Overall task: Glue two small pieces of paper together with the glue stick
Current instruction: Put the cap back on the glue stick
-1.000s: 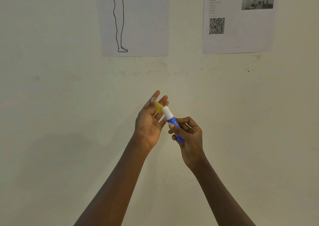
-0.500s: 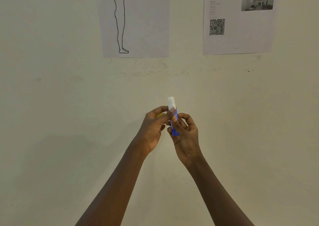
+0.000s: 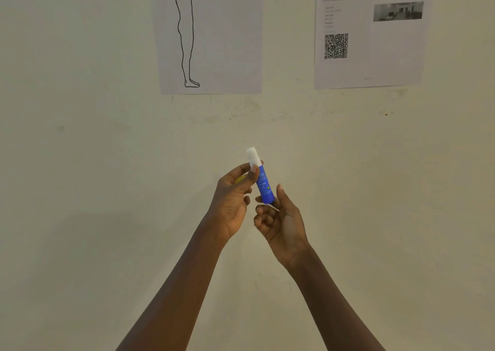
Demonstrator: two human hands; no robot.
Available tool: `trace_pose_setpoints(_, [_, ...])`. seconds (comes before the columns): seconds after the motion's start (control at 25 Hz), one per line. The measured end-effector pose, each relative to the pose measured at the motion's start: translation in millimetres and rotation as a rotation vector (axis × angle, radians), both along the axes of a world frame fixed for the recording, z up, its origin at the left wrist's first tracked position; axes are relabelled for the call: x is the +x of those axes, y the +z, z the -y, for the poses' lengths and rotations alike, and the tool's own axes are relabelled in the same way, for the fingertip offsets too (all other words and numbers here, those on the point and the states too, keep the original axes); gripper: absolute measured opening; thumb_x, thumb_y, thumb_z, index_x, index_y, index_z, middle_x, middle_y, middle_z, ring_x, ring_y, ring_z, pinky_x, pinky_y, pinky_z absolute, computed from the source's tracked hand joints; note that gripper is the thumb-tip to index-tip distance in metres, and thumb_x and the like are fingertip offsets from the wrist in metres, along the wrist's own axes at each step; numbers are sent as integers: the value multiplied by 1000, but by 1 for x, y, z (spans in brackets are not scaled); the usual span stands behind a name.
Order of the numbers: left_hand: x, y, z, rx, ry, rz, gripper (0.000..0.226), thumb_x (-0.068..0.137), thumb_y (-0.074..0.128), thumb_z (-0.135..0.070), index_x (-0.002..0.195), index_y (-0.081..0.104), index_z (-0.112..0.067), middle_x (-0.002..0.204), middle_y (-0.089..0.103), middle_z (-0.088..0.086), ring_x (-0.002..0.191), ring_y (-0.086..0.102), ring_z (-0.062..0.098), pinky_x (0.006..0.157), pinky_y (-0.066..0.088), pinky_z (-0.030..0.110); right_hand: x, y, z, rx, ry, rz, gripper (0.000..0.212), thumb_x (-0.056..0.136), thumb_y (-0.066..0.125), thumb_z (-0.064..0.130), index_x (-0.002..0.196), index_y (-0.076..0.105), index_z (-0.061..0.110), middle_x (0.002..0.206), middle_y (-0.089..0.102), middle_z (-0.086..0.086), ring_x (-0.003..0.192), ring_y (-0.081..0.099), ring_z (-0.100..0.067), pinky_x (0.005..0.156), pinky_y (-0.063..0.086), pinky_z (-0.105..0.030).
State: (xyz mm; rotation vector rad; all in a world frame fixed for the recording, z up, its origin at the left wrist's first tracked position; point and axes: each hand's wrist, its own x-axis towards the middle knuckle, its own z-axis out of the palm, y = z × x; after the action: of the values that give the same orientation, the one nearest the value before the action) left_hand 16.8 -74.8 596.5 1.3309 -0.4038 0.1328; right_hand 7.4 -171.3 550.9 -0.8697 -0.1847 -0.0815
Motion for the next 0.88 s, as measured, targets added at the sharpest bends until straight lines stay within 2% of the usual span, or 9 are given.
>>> trace_pose_setpoints(0.12, [1, 5, -1, -1, 10, 17, 20, 86, 53, -31, 101, 64, -22, 80, 53, -10, 72, 34, 14, 71, 32, 26, 0, 0, -2, 45, 69, -40, 46, 82, 51, 45, 61, 68, 8, 47, 59, 1, 39, 52, -7, 41, 46, -16])
trace_pose_setpoints(0.24, [1, 7, 1, 21, 30, 24, 20, 87, 51, -34, 98, 65, -24, 81, 54, -11, 73, 34, 15, 70, 33, 25, 2, 2, -4, 163, 65, 6, 36, 77, 58, 38, 65, 69, 7, 53, 63, 0, 41, 54, -5, 40, 45, -12])
trace_pose_setpoints(0.4, [0, 8, 5, -14, 73, 16, 17, 89, 51, -29, 93, 65, -21, 82, 57, -10, 77, 38, 14, 70, 35, 21, 3, 0, -4, 219, 24, 40, 25, 82, 56, 23, 73, 70, 5, 59, 69, -4, 50, 62, -6, 46, 49, -11])
trace_pose_setpoints(0.52, [0, 7, 8, -21, 124, 20, 18, 88, 53, -27, 95, 65, -16, 76, 55, -8, 72, 38, 12, 65, 35, 19, 3, -1, -6, 148, -108, 78, 11, 81, 56, 6, 79, 66, 4, 62, 70, -5, 56, 66, -9, 52, 52, -13])
trace_pose_setpoints(0.6, [-1, 7, 9, -30, 134, 8, 18, 88, 53, -27, 95, 64, -16, 75, 54, -8, 72, 37, 13, 65, 35, 20, 4, -2, -7, 68, -234, 125, 10, 78, 59, -1, 83, 65, 5, 63, 71, -2, 58, 67, -12, 55, 54, -15])
trace_pose_setpoints(0.68, [-1, 8, 8, -39, 125, -24, 21, 89, 52, -29, 98, 64, -15, 78, 55, -7, 76, 37, 15, 69, 35, 23, 2, -2, -6, 27, -259, 118, 8, 78, 61, 5, 86, 64, 5, 62, 72, -1, 58, 68, -14, 55, 55, -17])
trace_pose_setpoints(0.72, [0, 10, 7, -32, 121, -32, 25, 89, 51, -30, 102, 64, -13, 80, 54, -7, 76, 36, 16, 72, 34, 26, 0, -1, -4, 42, -203, 82, 14, 81, 60, 17, 85, 64, 4, 61, 72, -2, 57, 67, -14, 54, 54, -18])
trace_pose_setpoints(0.8, [0, 11, 6, -11, 108, -27, 28, 88, 51, -31, 106, 64, -13, 82, 52, -6, 74, 33, 16, 80, 32, 29, 0, 1, -2, 108, -88, -20, 40, 83, 54, 40, 76, 64, 2, 59, 70, -6, 51, 65, -11, 49, 53, -17])
trace_pose_setpoints(0.88, [-2, 11, 7, 1, 103, -21, 25, 88, 51, -30, 104, 64, -15, 86, 53, -4, 79, 35, 17, 84, 28, 33, 0, 3, -1, 158, -90, -58, 34, 82, 56, 35, 72, 64, 3, 58, 67, -7, 47, 61, -8, 46, 51, -14])
